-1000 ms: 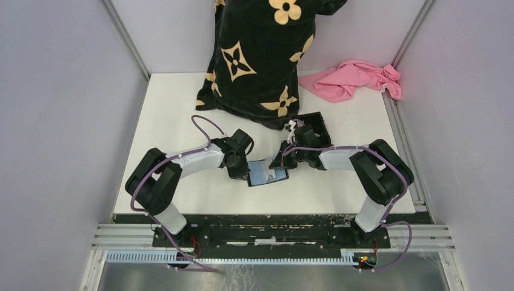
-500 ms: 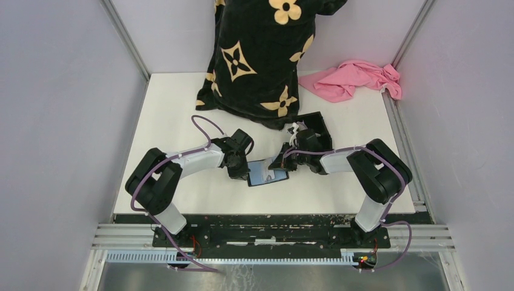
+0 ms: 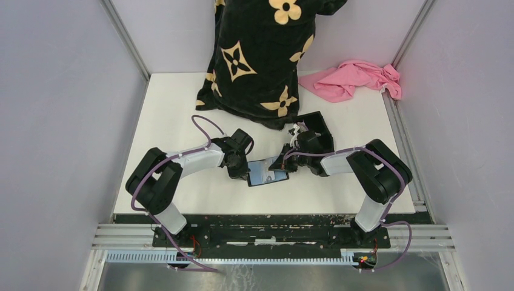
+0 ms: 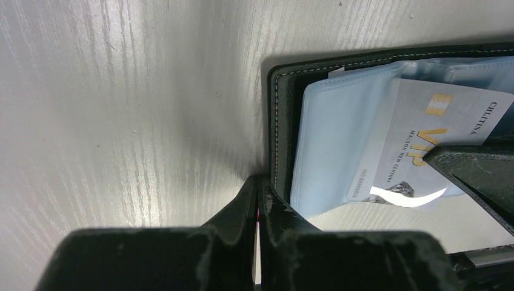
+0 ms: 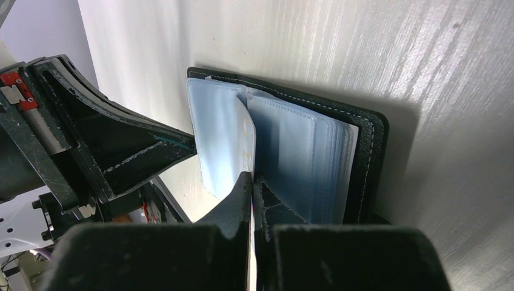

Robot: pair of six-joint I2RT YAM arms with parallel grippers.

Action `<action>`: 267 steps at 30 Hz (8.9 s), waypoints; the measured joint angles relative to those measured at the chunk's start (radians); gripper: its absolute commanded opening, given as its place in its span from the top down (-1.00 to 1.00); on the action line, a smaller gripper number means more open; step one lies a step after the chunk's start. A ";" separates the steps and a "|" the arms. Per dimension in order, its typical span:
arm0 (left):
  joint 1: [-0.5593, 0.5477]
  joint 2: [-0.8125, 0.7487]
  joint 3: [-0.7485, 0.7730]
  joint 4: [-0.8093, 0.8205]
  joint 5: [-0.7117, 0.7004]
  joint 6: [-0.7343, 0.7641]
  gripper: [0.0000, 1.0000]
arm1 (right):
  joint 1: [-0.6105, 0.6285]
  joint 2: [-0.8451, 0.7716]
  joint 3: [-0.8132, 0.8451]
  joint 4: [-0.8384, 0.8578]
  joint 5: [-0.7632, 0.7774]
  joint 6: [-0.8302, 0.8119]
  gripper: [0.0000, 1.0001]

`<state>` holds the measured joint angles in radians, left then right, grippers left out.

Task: Put the credit cards into the card holder
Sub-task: Insert the credit card into the card holder, then pick up the credit card from the storage box.

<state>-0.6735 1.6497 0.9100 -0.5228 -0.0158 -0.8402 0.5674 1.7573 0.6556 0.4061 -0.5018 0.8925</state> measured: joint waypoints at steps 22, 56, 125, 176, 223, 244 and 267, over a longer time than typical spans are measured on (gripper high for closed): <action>0.000 0.016 0.014 -0.011 0.003 0.010 0.90 | 0.002 -0.004 0.029 -0.074 -0.002 -0.048 0.98; 0.000 0.048 0.042 -0.036 0.010 0.022 0.92 | 0.006 0.039 0.116 -0.183 -0.040 -0.111 0.96; 0.013 -0.037 -0.083 0.135 0.081 0.075 0.94 | 0.323 0.174 0.636 -0.900 0.486 -0.227 -0.42; 0.025 -0.065 -0.193 0.373 0.228 0.074 0.94 | 0.381 0.140 0.602 -0.930 0.687 -0.198 -0.05; 0.050 -0.250 -0.093 0.116 -0.089 0.062 -0.07 | 0.073 -0.084 0.765 -1.013 0.804 -0.472 -0.58; 0.050 -0.250 -0.084 0.110 -0.089 0.062 -0.67 | -0.198 0.118 0.856 -1.016 0.730 -0.513 -0.55; 0.050 -0.236 -0.084 0.137 -0.084 0.041 -0.87 | -0.283 0.189 0.840 -1.004 0.478 -0.500 0.03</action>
<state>-0.6235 1.4139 0.8257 -0.3862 -0.0994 -0.7990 0.2844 1.9461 1.4952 -0.5983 -0.0235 0.3923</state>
